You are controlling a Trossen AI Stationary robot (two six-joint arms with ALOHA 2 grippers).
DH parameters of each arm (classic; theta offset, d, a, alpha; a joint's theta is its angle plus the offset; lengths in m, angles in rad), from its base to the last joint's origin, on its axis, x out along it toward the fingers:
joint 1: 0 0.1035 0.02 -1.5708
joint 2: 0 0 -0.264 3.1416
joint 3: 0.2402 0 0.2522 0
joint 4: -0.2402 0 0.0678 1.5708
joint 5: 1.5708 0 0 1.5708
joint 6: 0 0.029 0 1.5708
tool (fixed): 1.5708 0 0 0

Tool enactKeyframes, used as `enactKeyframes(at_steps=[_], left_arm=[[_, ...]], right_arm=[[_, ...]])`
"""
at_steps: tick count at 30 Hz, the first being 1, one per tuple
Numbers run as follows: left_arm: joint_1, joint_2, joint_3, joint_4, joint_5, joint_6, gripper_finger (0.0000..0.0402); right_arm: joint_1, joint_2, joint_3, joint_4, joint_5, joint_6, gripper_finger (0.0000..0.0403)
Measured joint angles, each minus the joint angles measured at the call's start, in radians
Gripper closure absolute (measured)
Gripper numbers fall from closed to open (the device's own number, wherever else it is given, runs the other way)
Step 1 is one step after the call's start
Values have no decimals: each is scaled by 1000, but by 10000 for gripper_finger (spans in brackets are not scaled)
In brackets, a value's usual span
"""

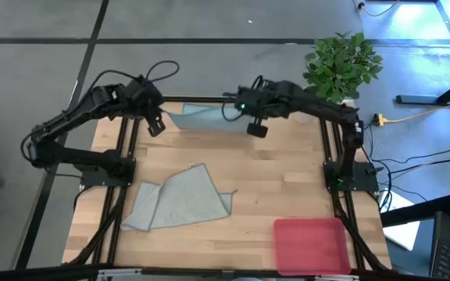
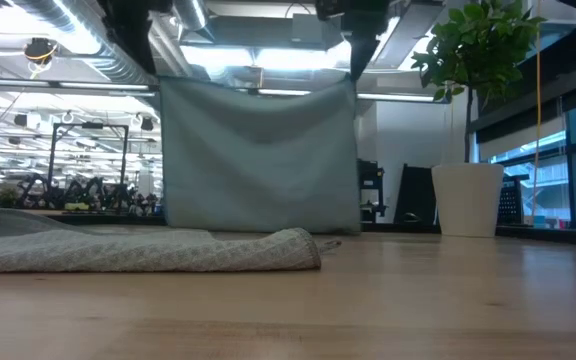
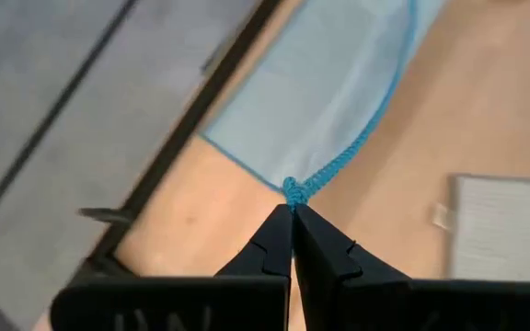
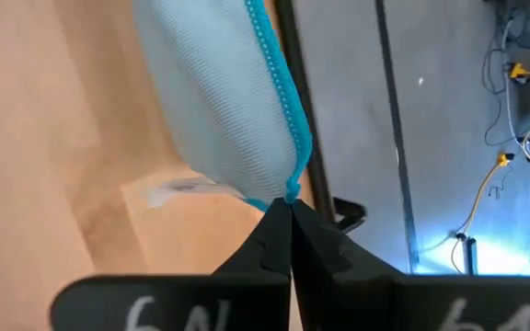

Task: Roll microfiber towels into tight, uniform cylinder then place into a basket
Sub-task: Fold the blue towel

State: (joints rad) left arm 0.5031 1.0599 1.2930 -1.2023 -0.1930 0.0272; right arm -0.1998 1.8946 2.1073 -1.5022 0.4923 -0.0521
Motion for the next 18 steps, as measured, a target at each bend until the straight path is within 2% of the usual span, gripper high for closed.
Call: enactKeyframes(at_steps=[5,18], left_arm=[[-82,-1,-32,-19,9,-58,402],[-302,0,-276,17,9,-239,402]], right_arm=[[51,0,-92,0,1,46,402],[179,0,-364,136,1,149,402]])
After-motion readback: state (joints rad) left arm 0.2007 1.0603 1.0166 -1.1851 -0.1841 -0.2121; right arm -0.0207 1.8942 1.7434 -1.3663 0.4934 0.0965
